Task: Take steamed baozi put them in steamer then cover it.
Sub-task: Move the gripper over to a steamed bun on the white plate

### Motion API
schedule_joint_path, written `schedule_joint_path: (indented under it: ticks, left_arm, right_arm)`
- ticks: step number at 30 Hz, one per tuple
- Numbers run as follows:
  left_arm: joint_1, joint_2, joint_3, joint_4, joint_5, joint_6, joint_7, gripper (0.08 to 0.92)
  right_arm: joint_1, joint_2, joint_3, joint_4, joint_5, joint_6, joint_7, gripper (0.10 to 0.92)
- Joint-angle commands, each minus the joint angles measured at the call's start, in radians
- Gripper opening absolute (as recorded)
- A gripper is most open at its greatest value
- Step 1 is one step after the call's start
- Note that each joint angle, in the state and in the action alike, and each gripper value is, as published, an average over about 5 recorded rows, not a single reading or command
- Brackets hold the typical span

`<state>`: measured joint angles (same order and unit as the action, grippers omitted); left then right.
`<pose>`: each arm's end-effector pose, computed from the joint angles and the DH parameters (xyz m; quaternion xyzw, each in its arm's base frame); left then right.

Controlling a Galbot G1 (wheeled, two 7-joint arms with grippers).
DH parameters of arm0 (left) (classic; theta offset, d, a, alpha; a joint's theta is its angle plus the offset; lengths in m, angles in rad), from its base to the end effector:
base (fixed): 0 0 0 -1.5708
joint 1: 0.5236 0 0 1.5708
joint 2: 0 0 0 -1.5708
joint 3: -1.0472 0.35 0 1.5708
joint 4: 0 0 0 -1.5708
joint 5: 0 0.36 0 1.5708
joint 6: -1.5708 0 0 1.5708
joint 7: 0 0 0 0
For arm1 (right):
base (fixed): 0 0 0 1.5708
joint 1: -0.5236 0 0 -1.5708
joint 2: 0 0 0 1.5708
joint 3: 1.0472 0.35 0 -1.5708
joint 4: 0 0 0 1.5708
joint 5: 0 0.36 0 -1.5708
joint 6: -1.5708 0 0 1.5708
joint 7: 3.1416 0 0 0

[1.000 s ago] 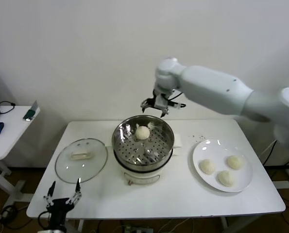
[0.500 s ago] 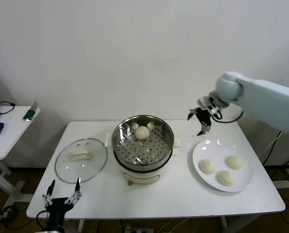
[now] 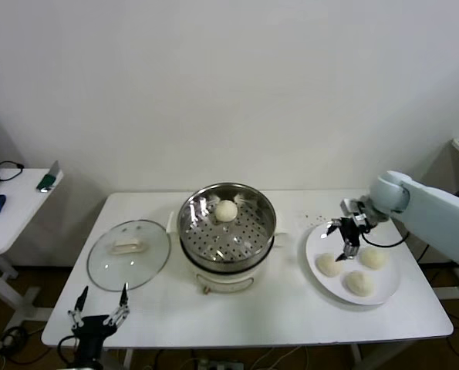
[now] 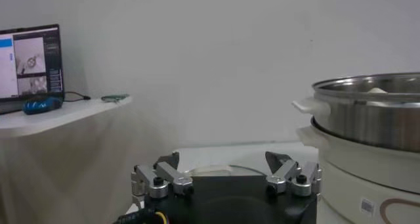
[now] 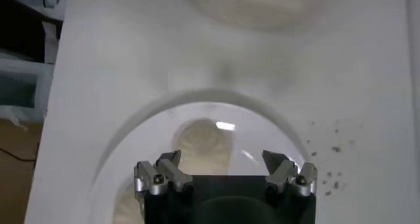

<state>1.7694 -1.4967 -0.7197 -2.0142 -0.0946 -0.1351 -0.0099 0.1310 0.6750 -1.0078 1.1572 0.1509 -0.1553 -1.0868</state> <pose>0.1135 0.0777 -0.3537 0.0699 -0.9946 -0.0427 0.0643 0.5282 -0.1804 -0.2047 0.5305 -0.5634 0.4762 0.4175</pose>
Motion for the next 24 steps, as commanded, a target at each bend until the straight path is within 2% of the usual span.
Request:
schedule_joint_path:
  ticks: [1,19,24]
  left_arm:
    - [0.001,-0.003,0.001,0.003,0.004,0.001,0.001,0.823]
    - [-0.005,-0.002,-0.004,0.016,0.001,0.003,-0.003,0.823]
    - [-0.011,-0.001,-0.004,0.017,0.001,0.007,-0.004,0.823]
  right_arm:
    - [-0.150,0.027,0.117,-0.064,-0.053,-0.022,0.012,0.823]
    - [-0.123,0.100,0.079,-0.135,-0.077,-0.014,0.003,0.822]
    - [-0.117,0.107,0.071,-0.144,-0.074,-0.010,-0.004,0.791]
